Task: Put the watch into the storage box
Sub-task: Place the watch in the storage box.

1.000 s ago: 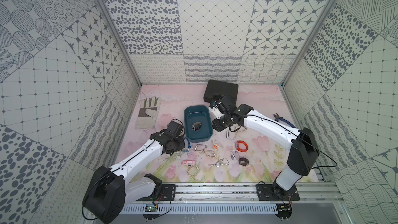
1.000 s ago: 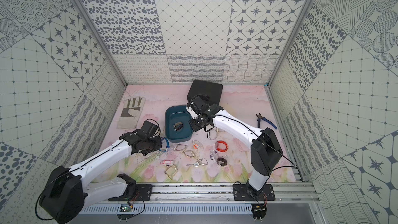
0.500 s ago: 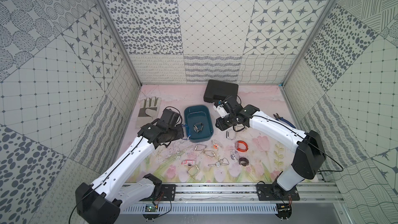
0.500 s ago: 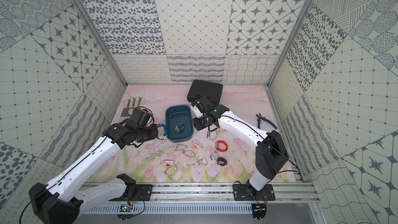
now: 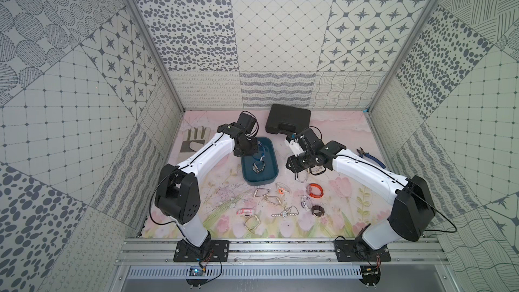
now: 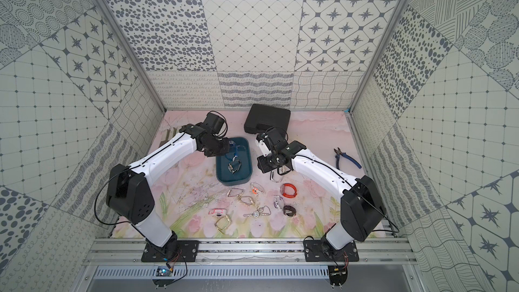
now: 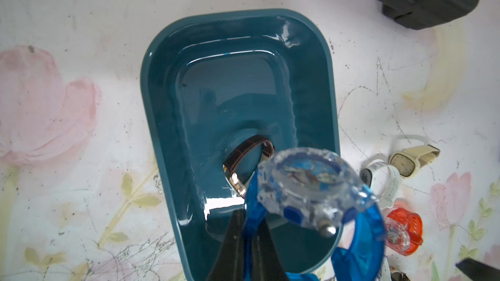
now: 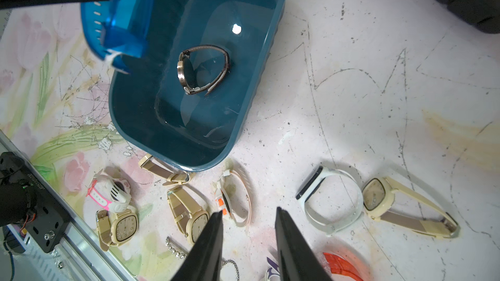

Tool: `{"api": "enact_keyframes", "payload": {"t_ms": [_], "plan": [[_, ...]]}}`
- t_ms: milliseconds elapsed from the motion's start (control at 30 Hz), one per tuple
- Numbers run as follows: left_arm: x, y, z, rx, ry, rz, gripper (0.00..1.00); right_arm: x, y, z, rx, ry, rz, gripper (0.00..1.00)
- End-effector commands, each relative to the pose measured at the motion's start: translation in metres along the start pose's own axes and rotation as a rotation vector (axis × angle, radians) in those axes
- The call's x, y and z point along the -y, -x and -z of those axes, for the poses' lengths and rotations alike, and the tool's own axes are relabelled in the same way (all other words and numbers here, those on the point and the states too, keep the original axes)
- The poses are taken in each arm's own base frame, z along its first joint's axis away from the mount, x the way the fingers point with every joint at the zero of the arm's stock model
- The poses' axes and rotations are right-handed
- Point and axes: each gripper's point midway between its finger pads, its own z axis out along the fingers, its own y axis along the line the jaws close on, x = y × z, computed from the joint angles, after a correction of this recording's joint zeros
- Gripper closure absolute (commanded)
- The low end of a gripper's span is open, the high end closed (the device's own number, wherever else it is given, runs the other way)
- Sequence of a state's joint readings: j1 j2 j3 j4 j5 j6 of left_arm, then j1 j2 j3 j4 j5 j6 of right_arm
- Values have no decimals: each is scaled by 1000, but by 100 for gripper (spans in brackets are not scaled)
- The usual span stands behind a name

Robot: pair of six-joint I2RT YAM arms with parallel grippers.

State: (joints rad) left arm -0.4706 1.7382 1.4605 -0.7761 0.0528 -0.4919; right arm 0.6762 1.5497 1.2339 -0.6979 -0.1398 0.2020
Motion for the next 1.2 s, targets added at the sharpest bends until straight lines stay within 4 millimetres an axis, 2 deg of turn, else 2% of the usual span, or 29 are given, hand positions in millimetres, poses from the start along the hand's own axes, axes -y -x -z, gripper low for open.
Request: {"api": "enact_keyframes", "payload": {"t_ms": [0, 167, 267, 733, 900, 1000, 1033, 1067, 1133, 1167], "plan": [[14, 22, -32, -14, -37, -30, 100, -2, 11, 3, 48, 19, -5, 63], [8, 35, -62, -39, -19, 0, 100, -4, 10, 3, 65, 40, -18, 63], [7, 35, -73, -54, -15, -1, 100, -4, 8, 3, 59, 41, -25, 63], [-26, 16, -107, -138, 50, 15, 100, 3, 9, -6, 48, 13, -20, 63], [-39, 15, -113, -143, 82, 32, 100, 7, 5, -9, 35, -7, -22, 63], [-38, 15, -113, -134, 76, 33, 100, 18, 2, -11, 20, -51, -45, 63], [-38, 15, -113, -131, 72, 35, 99, 23, 1, -12, 13, -62, -63, 63], [-37, 15, -112, -129, 67, 36, 94, 31, 0, -13, 5, -78, -96, 63], [-35, 16, -108, -118, 58, 38, 83, 46, -4, -14, -12, -100, -164, 62], [-33, 16, -106, -112, 53, 37, 74, 53, -6, -14, -21, -110, -193, 62]]}}
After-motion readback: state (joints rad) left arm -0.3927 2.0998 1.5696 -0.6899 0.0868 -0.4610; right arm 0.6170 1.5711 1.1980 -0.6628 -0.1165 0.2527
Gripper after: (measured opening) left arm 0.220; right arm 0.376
